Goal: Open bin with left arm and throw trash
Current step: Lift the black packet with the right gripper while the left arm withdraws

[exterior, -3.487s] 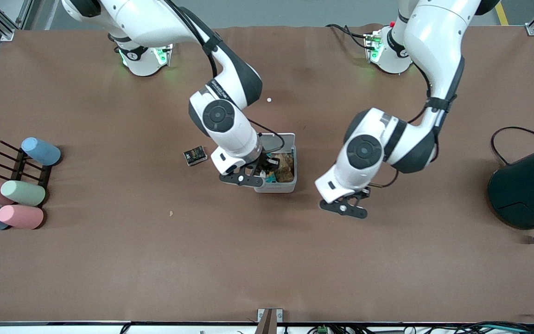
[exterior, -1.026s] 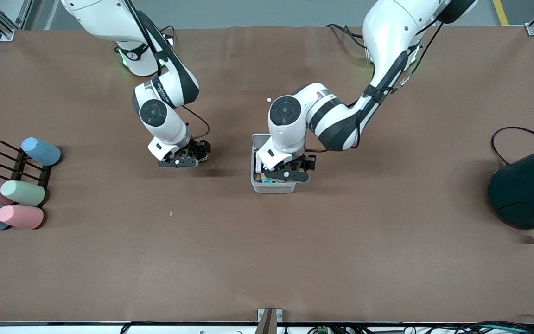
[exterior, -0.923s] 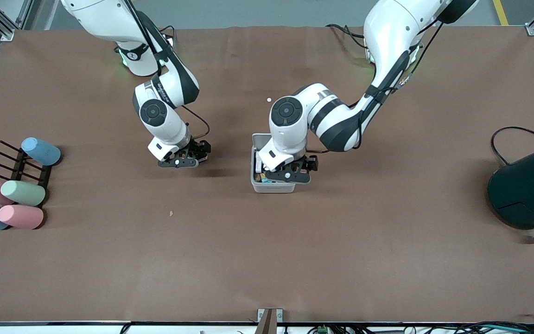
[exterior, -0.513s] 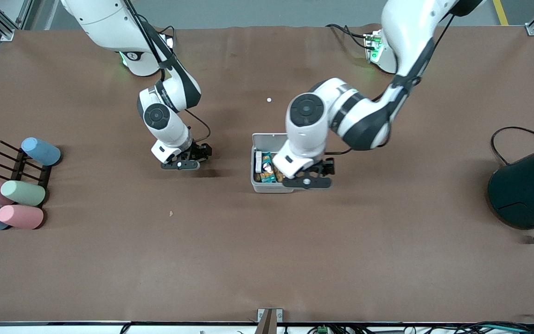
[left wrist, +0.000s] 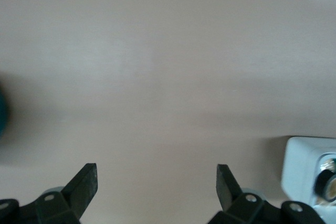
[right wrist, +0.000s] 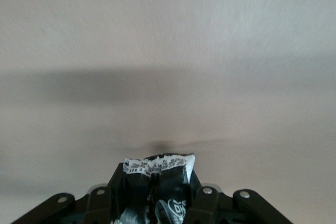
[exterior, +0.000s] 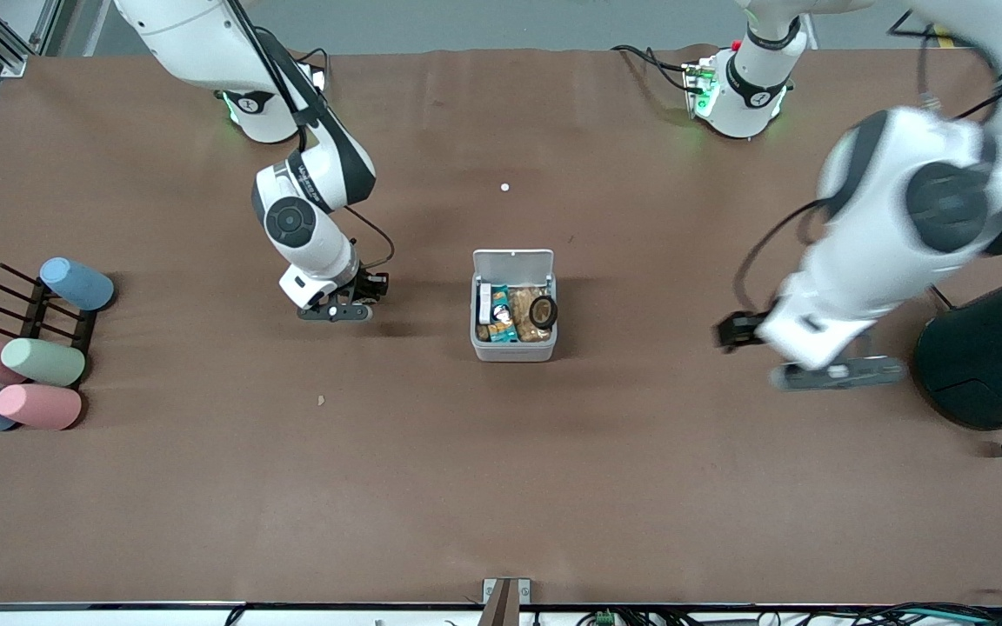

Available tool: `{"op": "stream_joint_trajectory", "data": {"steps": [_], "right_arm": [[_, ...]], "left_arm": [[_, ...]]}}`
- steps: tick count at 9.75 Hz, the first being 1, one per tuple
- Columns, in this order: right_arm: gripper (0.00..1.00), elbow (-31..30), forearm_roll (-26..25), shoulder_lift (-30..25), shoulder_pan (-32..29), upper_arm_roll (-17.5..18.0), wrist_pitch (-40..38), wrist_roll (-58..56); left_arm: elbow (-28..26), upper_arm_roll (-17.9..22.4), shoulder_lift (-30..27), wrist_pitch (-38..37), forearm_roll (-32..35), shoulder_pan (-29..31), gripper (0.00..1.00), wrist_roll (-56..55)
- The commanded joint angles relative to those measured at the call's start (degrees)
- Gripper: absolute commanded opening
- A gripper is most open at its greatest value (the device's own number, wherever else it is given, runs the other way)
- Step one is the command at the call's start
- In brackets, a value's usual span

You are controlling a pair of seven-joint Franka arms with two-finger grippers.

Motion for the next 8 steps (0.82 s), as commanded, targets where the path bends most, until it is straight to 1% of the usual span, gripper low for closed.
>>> {"op": "stream_joint_trajectory", "data": {"steps": [1,2,3,4,5,7,8], "right_arm": [[0.00,15.8,0.9,-0.6,-0.6,0.8,-12.2,7.2],[0.01,21.8,4.4,1.1,0.7,0.9,-13.7,9.3],[0.01,25.9,7.7,2.6,2.8,0.8,-13.5,11.4],[0.02,29.8,8.1,4.5,4.6,0.8,-13.3,13.4],[0.02,34.2,7.9,7.6,6.8,0.8,-13.0,16.4],[0.03,41.5,7.3,14.9,10.1,0.7,-10.6,20.9],[0.04,41.6,7.0,15.8,12.2,0.5,-10.2,21.5]], "left_arm": [[-1.5,2.1,-8.4,-5.1,-2.7,-0.3,1.00,1.7],[-1.9,8.9,-11.5,-6.3,-4.5,-4.2,1.00,2.2],[-3.1,18.6,-13.6,-7.7,-7.7,-10.0,1.00,4.7],[-3.6,25.3,-14.4,-8.5,-8.6,-13.9,1.00,9.1],[-3.3,26.9,-14.1,-8.6,-8.2,-14.3,1.00,14.2],[-2.5,26.9,-13.5,-8.7,-8.2,-13.7,1.00,14.3],[-1.4,27.0,-13.3,-8.8,-8.2,-13.8,1.00,14.4]]}}
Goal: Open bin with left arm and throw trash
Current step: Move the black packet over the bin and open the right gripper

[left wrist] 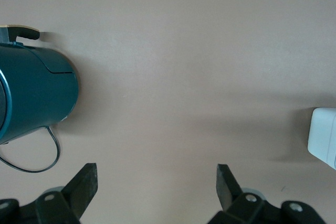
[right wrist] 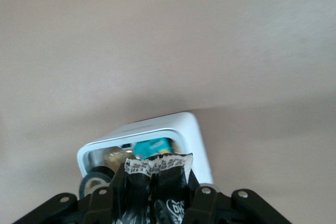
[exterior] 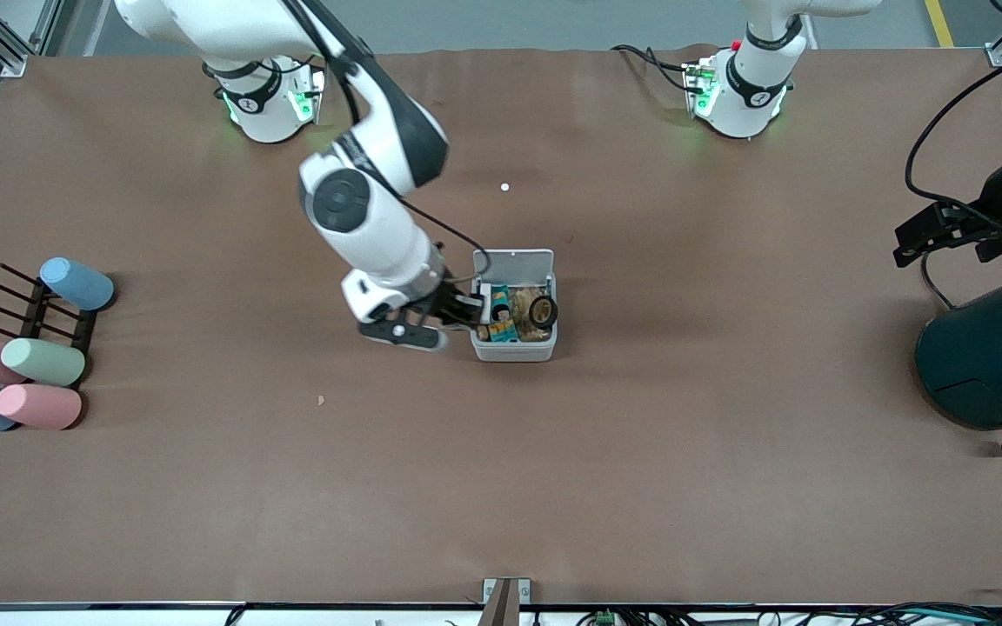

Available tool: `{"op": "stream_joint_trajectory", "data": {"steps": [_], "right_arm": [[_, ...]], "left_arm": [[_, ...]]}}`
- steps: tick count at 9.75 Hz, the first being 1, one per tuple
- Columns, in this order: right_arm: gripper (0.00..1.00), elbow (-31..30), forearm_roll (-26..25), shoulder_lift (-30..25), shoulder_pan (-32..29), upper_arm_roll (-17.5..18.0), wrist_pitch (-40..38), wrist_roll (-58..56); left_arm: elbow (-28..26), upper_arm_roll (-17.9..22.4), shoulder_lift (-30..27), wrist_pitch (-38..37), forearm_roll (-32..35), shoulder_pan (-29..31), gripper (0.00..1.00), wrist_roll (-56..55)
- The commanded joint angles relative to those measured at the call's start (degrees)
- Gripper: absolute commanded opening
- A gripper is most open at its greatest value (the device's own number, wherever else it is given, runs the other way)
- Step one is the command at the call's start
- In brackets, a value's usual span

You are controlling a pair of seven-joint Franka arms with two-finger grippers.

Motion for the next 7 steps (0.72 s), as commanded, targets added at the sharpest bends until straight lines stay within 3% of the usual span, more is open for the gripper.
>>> {"op": "stream_joint_trajectory", "data": {"steps": [1,2,3,4,5,7], "right_arm": [[0.06,4.0,0.0,4.0,2.4,-0.4,0.7,2.0],[0.11,3.7,-0.2,4.1,2.6,-0.3,1.0,1.8],[0.37,3.6,-0.2,4.5,3.1,-0.3,0.8,2.0],[0.53,3.4,-0.2,4.7,4.2,-0.3,0.4,2.2],[0.93,3.4,-0.2,4.7,4.3,-0.3,0.3,2.2],[0.99,3.4,-0.2,4.5,4.1,-0.4,-1.3,2.2]], "left_arm": [[1.2,0.4,0.2,-0.2,-0.9,-0.2,1.00,0.6],[1.3,0.4,0.2,-0.2,-0.7,0.0,1.00,0.6],[1.3,0.4,0.2,-0.2,-0.7,-0.1,1.00,0.5],[1.3,0.4,0.2,-0.2,-0.7,-0.1,1.00,0.5],[1.3,0.4,0.2,-0.8,-0.7,-0.1,1.00,0.6],[1.5,1.3,0.2,-2.4,-1.2,0.8,1.00,0.7]]}}
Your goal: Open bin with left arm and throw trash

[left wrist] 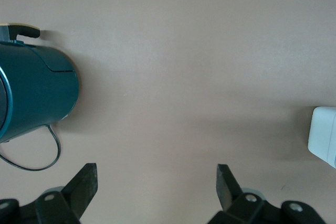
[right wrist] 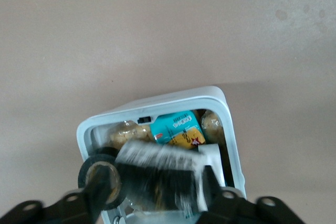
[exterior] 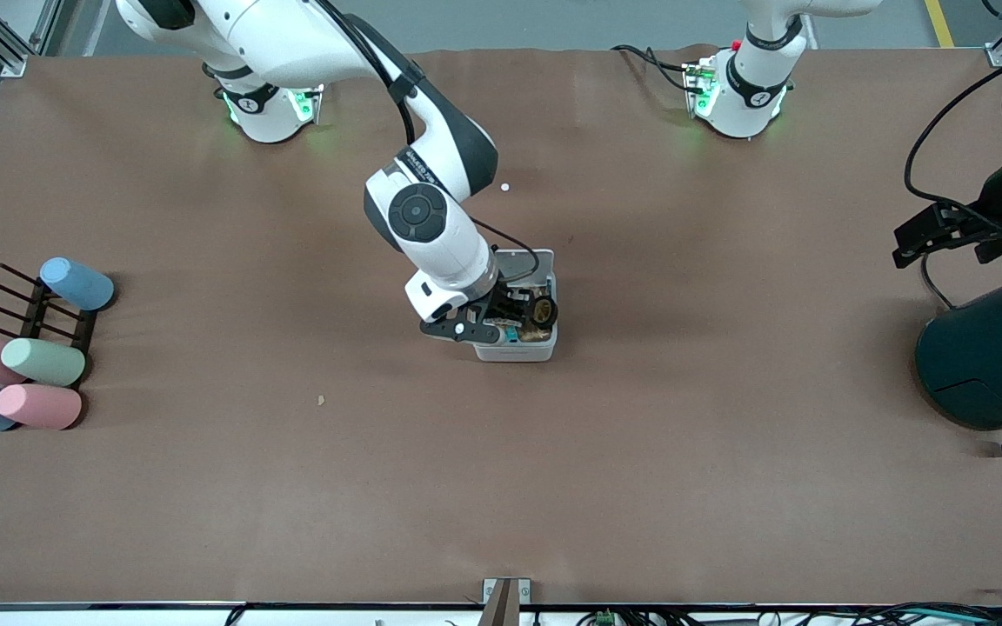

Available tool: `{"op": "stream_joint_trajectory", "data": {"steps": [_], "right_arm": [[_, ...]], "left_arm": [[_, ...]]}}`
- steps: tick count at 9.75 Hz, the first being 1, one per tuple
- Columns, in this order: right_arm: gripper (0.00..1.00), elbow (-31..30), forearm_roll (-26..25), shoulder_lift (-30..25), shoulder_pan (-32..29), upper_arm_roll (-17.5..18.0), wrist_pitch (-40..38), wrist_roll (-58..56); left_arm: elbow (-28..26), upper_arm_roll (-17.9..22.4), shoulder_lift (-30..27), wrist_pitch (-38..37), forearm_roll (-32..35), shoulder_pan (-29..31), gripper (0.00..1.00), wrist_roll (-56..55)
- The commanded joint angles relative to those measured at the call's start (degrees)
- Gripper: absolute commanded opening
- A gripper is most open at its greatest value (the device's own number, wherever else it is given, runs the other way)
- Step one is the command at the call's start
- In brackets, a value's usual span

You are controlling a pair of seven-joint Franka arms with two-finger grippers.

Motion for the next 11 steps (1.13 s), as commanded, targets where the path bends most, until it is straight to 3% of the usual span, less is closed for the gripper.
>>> {"op": "stream_joint_trajectory", "data": {"steps": [1,3,7,11], "right_arm": [[0.99,0.8,-0.2,0.0,-0.1,-0.4,-1.4,1.1],[0.99,1.5,-0.1,-1.9,-2.1,-0.7,-6.4,0.9],[0.99,1.3,0.0,-16.4,-15.8,-0.7,-27.1,-0.2],[0.99,1.0,-1.5,-27.6,-33.0,-0.7,-48.1,-24.8]], "left_arm": [[1.0,0.9,0.2,-1.4,-1.2,0.7,1.00,1.0],[1.0,1.4,0.3,-1.3,-1.1,0.8,1.00,3.6],[1.1,1.7,0.7,-1.3,-1.2,1.6,1.00,2.2],[1.3,1.5,0.7,-1.3,-1.2,1.6,1.00,1.4]]}}
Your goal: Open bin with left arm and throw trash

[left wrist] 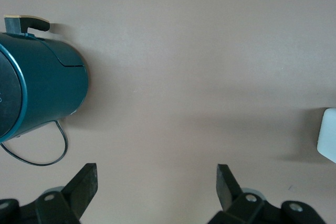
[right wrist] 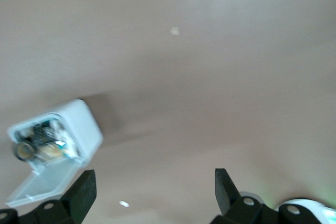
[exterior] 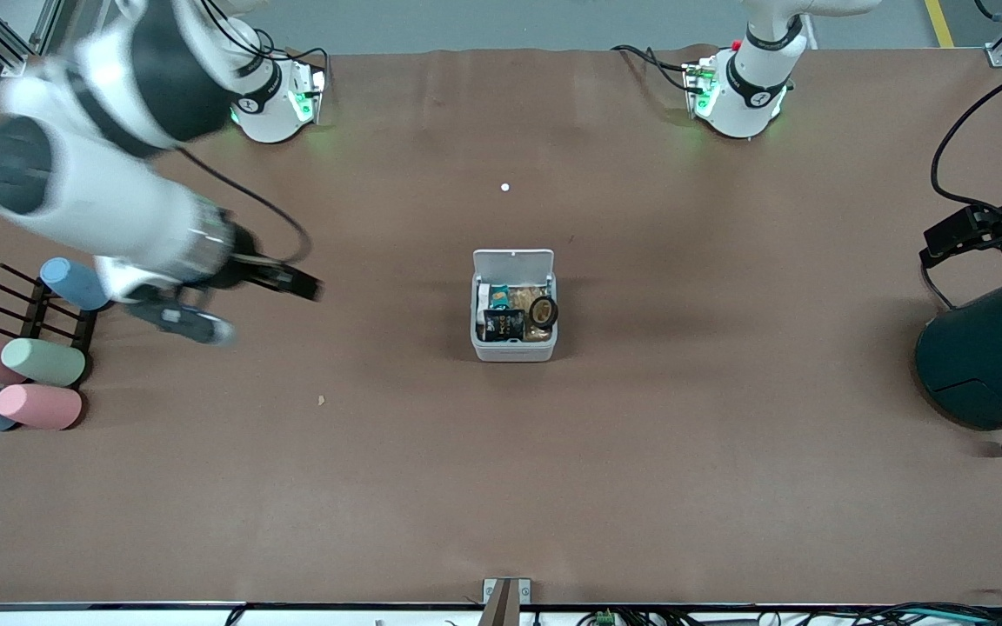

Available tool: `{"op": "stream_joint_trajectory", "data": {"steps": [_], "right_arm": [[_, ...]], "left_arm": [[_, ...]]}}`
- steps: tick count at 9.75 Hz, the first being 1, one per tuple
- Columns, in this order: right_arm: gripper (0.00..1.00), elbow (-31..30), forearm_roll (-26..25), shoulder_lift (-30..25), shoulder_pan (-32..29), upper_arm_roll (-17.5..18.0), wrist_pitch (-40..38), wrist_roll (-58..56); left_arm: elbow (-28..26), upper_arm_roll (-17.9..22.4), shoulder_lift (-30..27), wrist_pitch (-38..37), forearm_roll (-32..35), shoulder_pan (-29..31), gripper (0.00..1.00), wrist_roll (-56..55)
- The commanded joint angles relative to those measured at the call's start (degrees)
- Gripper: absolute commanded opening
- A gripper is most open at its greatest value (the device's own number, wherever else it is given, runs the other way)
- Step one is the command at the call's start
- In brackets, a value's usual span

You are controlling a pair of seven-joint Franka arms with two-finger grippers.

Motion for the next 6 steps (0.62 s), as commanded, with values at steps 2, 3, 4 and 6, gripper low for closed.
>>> {"op": "stream_joint_trajectory", "data": {"steps": [2,3,4,6], "right_arm": [[0.99,-5.3,-2.5,-7.9,-10.2,1.3,-5.0,-19.0],[0.99,-8.0,-3.2,-10.5,-12.6,1.2,-4.8,-25.2],[0.99,-8.1,-3.7,-11.1,-14.9,1.3,-4.7,-30.1],[0.99,-6.5,-8.5,-10.8,-14.5,1.9,-4.6,-30.9]], "left_arm": [[1.1,0.1,0.3,-0.9,-0.5,-0.3,1.00,-0.8],[1.1,0.1,0.2,-0.9,-0.6,-0.3,1.00,-0.8],[1.1,0.1,0.3,-0.9,-0.7,-0.1,1.00,-0.8],[1.1,0.0,0.3,-0.9,-0.6,0.4,1.00,-0.5]]}}
